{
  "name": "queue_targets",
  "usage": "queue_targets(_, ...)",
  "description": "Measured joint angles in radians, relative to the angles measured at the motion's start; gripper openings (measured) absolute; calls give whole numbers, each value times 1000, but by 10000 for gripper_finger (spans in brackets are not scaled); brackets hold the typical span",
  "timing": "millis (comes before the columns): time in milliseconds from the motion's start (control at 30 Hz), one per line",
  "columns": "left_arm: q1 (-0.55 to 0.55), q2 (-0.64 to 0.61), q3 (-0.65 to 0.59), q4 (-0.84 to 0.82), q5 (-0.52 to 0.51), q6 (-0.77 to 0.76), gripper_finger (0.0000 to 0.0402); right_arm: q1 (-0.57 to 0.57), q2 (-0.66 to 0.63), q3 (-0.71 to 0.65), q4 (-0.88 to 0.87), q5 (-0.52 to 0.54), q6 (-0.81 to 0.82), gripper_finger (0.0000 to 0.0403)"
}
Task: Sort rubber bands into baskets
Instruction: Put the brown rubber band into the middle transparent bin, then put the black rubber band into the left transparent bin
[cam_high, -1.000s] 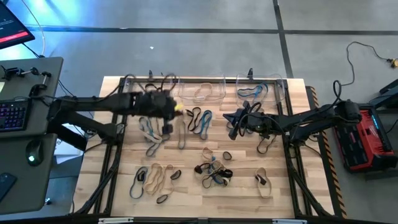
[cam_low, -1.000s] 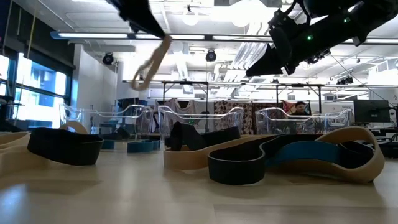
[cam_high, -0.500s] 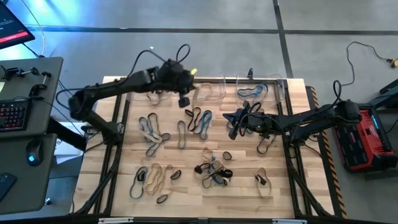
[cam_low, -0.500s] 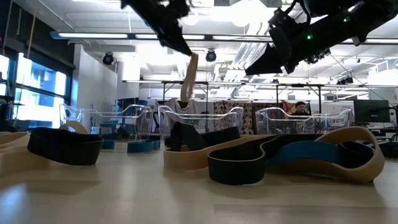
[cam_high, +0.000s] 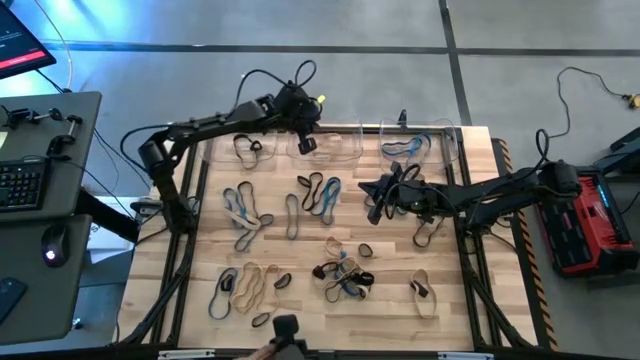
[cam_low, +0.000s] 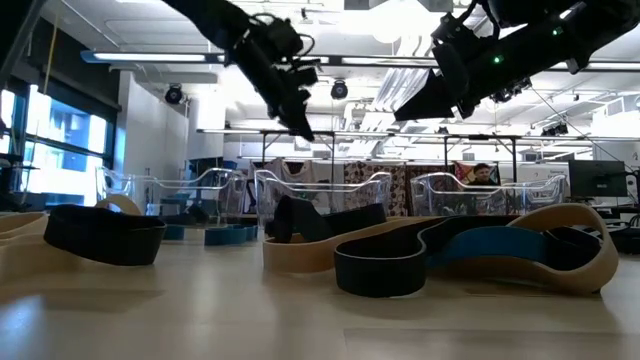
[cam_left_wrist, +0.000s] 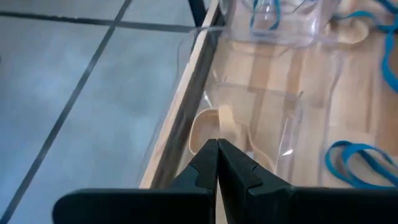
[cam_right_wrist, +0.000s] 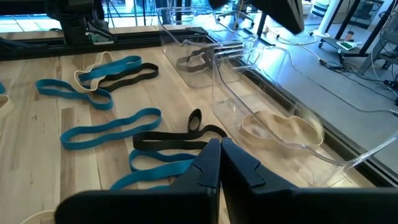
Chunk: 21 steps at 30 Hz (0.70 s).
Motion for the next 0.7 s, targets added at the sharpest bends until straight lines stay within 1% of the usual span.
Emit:
queue_targets(133,20,45,0,8,42,7,0,0,0,0,0,0,3,0)
queue_targets(333,18,69,0,8,54,29,7,0,0,0,-1,0,31,0)
queue_targets(433,10,55,0,22,123,53,15,0,0,0,-1,0,34,0)
queue_targets(567,-4,14,-47,136,219,35,13,0,0,0,-1,-1,37,0)
queue_targets(700,-28,-39,-134,276,236,5,3,0,0,0,-1,-2,37,0)
